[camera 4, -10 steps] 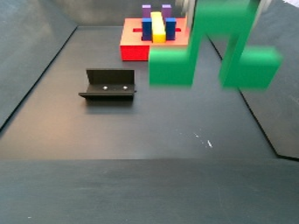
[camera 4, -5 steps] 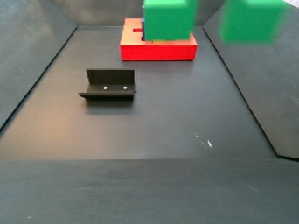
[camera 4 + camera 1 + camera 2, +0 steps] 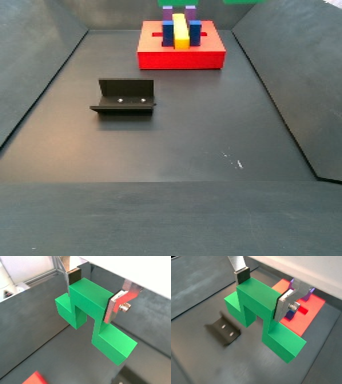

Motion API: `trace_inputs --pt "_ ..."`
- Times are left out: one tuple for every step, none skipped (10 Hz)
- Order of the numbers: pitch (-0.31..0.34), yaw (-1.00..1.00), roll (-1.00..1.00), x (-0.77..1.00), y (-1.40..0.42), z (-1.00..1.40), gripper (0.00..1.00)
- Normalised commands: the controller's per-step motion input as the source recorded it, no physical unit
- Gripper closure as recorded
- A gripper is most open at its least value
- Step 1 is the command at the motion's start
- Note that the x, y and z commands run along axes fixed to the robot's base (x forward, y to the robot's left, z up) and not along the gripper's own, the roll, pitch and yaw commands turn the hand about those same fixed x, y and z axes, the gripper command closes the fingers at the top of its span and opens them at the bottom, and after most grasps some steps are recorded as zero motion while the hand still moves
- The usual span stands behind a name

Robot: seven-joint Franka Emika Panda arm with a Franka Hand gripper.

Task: Pick up the green object. Move up. Move to above the board. Insert the green object.
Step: Move to above the board, then insert the green object.

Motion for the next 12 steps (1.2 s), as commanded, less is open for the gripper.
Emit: trace_inputs --pt "0.025 0.01 0.00 0.11 -1.40 0.15 1.00" --pt "0.045 0.01 0.01 0.12 -1.40 0.15 1.00" --pt "0.071 0.01 0.00 0.13 -1.40 0.16 1.00" --pt "0.095 0.01 0.01 0.15 -1.40 0.16 1.00" --pt "0.113 0.01 0.01 0.17 -1.40 0.16 1.00" --pt "0.153 0.01 0.00 0.23 -1.40 0.18 1.00" --pt "0.154 0.01 0.01 0.17 -0.96 0.13 1.00" --pt "0.153 0.00 0.04 0.11 -0.32 0.06 1.00" --pt "0.000 0.00 -0.01 0.00 -0.11 -0.11 1.00" --pt "0.000 0.00 -0.01 -0.01 -0.18 -0.22 1.00" --pt "0.000 0.00 -0.01 -0.01 -0.16 -0.19 1.00" --pt "0.000 0.00 -0.04 0.00 -0.08 -0.13 1.00"
